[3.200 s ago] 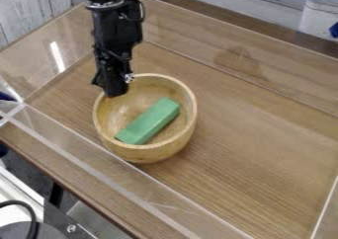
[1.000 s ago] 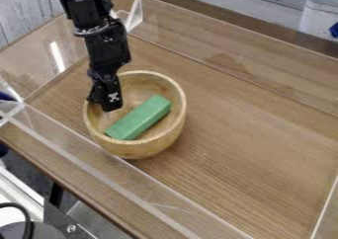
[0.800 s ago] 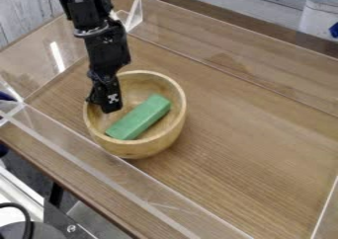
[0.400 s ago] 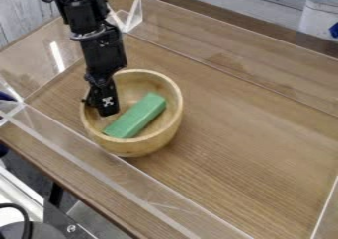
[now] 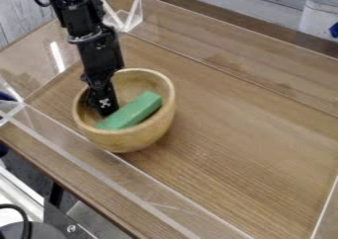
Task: Remove the green block from inside the brown bowl and put it on the table
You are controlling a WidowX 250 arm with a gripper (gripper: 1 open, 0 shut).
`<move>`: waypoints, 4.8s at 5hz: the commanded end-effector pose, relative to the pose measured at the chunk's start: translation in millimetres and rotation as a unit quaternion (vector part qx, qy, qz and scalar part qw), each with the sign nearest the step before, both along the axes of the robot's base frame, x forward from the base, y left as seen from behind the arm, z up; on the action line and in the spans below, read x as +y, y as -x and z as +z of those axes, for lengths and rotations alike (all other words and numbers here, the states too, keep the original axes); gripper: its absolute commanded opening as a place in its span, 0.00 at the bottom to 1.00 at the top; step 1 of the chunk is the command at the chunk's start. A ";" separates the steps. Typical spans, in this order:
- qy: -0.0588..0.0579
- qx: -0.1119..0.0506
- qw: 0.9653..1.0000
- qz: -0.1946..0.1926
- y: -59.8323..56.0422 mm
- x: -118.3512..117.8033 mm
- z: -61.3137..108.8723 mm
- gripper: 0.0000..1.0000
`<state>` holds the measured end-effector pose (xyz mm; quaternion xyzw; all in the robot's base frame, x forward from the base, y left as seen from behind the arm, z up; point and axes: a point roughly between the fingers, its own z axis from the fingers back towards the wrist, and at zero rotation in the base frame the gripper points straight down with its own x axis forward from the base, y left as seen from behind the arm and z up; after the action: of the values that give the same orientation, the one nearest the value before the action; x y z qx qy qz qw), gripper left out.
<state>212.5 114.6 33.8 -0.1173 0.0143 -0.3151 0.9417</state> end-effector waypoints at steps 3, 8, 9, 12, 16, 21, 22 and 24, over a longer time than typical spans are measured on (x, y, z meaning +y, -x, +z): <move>0.006 -0.026 1.000 -0.001 -15.0 -31.0 -14.0 0.00; 0.072 0.016 0.997 -0.018 3.4 -50.3 -28.5 0.00; 0.085 0.022 0.996 -0.025 10.4 -54.1 -29.7 0.00; 0.075 -0.005 0.995 -0.063 11.4 -51.6 -32.9 0.00; 0.128 0.009 0.990 -0.052 7.9 -55.5 -31.7 0.00; 0.171 0.007 0.982 -0.081 1.2 -77.9 -38.7 0.00; 0.172 0.011 0.981 -0.088 -1.2 -85.2 -40.0 0.00; 0.191 0.014 0.977 -0.089 2.8 -83.6 -39.9 0.00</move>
<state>225.5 44.1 19.6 -0.2532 -0.0635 -0.3875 0.8841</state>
